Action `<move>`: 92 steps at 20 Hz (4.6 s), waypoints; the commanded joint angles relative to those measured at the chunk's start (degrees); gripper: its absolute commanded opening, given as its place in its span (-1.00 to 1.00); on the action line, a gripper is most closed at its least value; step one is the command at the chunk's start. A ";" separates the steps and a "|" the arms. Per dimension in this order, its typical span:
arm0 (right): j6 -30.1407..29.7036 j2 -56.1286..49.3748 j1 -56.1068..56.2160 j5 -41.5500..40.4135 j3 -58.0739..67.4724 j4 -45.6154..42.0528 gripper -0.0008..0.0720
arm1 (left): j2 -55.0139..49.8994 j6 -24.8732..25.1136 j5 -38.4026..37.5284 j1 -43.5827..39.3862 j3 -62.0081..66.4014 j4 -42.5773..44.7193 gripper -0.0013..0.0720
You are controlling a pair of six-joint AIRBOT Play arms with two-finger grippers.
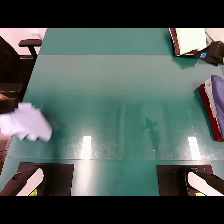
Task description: Fold the shirts.
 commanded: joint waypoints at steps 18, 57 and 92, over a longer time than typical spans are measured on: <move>0.04 0.02 0.55 -0.42 15.47 -0.42 -0.92 | -25.68 10.75 15.54 -55.47 25.24 -23.82 0.59; 0.17 -0.28 1.46 4.13 -17.84 -0.35 -0.92 | -17.31 12.24 16.11 -17.07 1.60 -28.70 -0.90; -4.33 -30.84 26.73 2.10 26.08 -14.03 -0.93 | -8.61 12.26 15.74 -16.13 21.81 -28.98 -0.90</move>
